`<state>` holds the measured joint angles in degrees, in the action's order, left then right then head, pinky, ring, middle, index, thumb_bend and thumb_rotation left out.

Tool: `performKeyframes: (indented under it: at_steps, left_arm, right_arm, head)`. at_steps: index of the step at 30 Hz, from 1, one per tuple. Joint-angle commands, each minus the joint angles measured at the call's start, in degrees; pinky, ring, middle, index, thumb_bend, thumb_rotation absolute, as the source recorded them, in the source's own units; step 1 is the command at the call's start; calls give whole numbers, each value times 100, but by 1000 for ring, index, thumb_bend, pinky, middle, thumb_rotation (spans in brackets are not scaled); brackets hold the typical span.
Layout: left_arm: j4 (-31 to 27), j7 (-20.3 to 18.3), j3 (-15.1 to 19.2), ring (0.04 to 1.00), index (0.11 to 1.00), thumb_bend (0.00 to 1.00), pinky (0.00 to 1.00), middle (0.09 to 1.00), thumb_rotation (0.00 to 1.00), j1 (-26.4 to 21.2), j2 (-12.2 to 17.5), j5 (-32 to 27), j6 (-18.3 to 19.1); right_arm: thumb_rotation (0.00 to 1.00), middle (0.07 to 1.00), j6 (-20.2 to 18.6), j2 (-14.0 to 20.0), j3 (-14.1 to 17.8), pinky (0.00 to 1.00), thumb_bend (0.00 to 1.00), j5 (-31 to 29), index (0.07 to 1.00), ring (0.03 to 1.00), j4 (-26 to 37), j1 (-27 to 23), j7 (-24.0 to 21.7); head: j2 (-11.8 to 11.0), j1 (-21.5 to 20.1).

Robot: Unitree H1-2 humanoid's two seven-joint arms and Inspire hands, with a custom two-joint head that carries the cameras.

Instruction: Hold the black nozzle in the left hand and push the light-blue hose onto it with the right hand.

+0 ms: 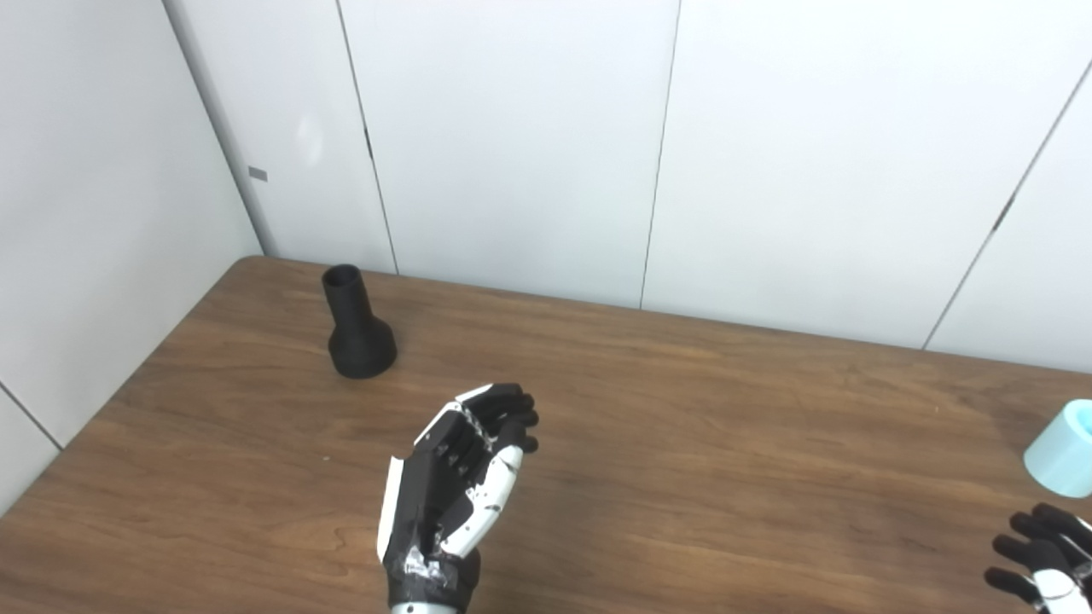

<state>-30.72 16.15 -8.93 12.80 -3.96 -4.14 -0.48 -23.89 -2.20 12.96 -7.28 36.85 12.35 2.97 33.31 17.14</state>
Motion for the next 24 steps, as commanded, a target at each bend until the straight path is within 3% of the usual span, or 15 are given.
performKeyframes:
  at_steps: [1,5,9,14,19,24]
  left_arm:
    - [-288,126,36,662,642,363,590,667,142,1661,-314,306,-436]
    - [-537,184,219,687,672,376,612,695,120,1590,-143,770,-210]
    - [-947,233,762,745,750,608,691,746,181,1575,82,1323,478]
    - [-899,213,1656,840,868,784,810,833,279,1420,270,1285,747]
    - [-709,-20,2348,911,939,817,863,907,234,1068,468,1100,788]
    - [-759,-423,2809,941,978,831,876,959,282,349,865,1494,1560]
  right_arm:
    - [361,681,234,276,84,556,324,-99,651,658,239,687,-172]
    - [368,682,320,296,131,547,343,-71,653,653,106,644,-213]
    - [385,683,273,320,205,554,352,-102,654,658,46,572,-247]
    - [388,679,312,397,285,555,350,-135,647,655,-118,469,-317]
    - [401,672,322,417,374,551,361,-166,641,651,-204,377,-371]
    - [440,662,338,480,451,551,377,-194,632,648,-267,320,-476]
  head:
    - [2,32]
    - [-30,193]
    - [-42,262]
    - [-62,455]
    - [-62,684]
    - [-41,949]
